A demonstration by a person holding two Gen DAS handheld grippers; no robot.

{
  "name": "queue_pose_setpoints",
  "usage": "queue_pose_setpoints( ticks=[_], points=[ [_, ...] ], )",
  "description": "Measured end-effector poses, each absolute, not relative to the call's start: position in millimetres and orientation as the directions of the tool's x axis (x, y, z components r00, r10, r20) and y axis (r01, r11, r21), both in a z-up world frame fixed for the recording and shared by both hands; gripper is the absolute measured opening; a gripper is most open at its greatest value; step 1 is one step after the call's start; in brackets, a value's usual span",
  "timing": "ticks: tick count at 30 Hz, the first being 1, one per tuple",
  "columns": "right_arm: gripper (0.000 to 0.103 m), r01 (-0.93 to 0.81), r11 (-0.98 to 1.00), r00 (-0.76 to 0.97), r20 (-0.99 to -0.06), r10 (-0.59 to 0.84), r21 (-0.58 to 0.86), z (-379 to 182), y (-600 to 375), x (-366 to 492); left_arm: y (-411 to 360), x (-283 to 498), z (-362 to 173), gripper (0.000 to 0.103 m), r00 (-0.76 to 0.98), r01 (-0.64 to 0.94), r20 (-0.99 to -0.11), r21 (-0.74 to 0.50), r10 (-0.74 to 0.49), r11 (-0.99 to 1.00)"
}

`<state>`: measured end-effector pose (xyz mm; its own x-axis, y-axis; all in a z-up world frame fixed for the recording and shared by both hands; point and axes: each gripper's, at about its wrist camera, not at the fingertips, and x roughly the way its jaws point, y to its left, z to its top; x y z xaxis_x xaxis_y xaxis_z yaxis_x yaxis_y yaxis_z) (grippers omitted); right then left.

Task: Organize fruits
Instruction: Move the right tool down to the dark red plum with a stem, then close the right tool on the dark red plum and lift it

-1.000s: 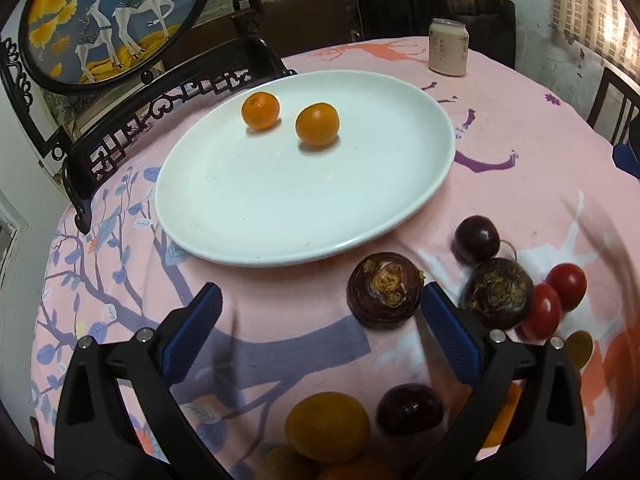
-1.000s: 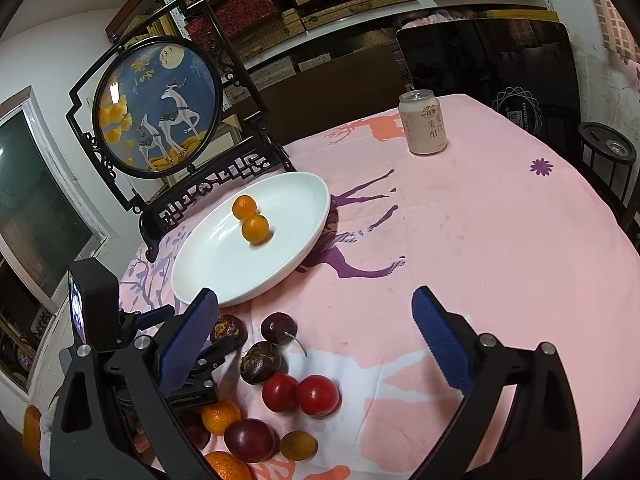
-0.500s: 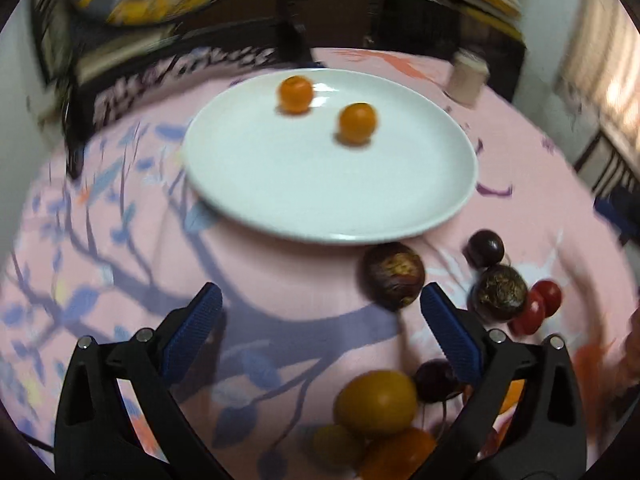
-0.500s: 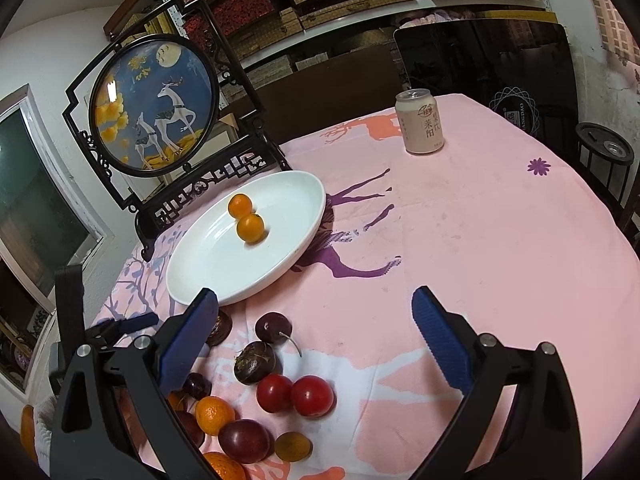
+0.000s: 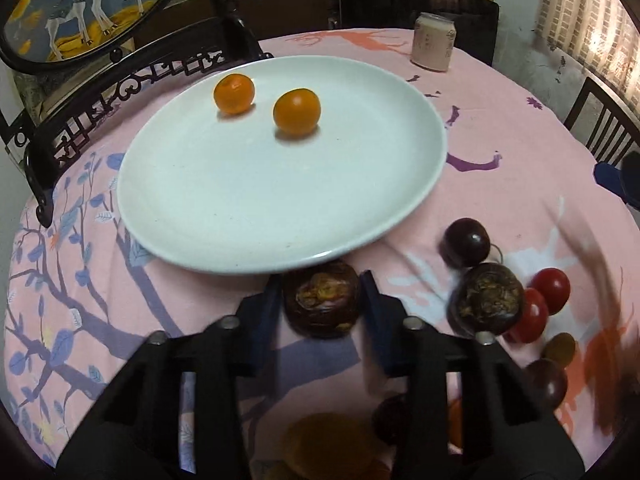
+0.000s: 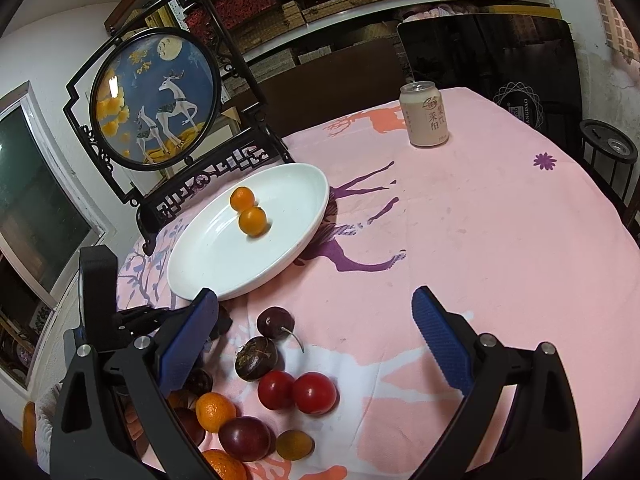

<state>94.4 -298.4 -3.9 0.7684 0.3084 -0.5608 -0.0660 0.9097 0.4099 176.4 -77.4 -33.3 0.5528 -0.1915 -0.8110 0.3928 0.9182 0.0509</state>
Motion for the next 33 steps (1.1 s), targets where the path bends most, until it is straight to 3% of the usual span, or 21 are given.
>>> queue_pose_setpoints(
  ticks=[4, 6, 11, 17, 21, 28, 33],
  points=[
    [0.095, -0.119, 0.904, 0.731, -0.580, 0.360, 0.411, -11, -288, 100, -59, 164, -35, 0.040, 0.589, 0.357, -0.794, 0.089, -0.150, 0.930],
    [0.081, -0.150, 0.912, 0.697, -0.614, 0.372, 0.382, -19, -275, 104, -39, 159, -34, 0.040, 0.588, 0.325, -0.795, 0.066, -0.147, 0.944],
    [0.069, -0.205, 0.906, 0.621, -0.667, 0.412, 0.370, -34, -249, 120, -3, 160, -34, 0.040, 0.584, 0.240, -0.799, -0.001, -0.145, 0.971],
    [0.050, -0.180, 0.897, 0.577, -0.694, 0.429, 0.404, -41, -239, 147, -8, 155, -36, 0.041, 0.604, 0.246, -0.789, 0.049, -0.114, 0.968],
    [0.033, -0.170, 0.887, 0.524, -0.722, 0.451, 0.430, -56, -239, 156, -7, 159, -36, 0.041, 0.598, 0.247, -0.791, 0.027, -0.131, 0.969],
    [0.031, -0.174, 0.878, 0.559, -0.689, 0.461, 0.446, -52, -248, 146, -9, 159, -34, 0.040, 0.602, 0.250, -0.787, 0.019, -0.140, 0.968],
    [0.031, -0.178, 0.862, 0.658, -0.594, 0.463, 0.475, -21, -270, 125, -9, 148, -13, 0.040, 0.646, 0.256, -0.743, -0.004, -0.174, 0.967]
  ],
)
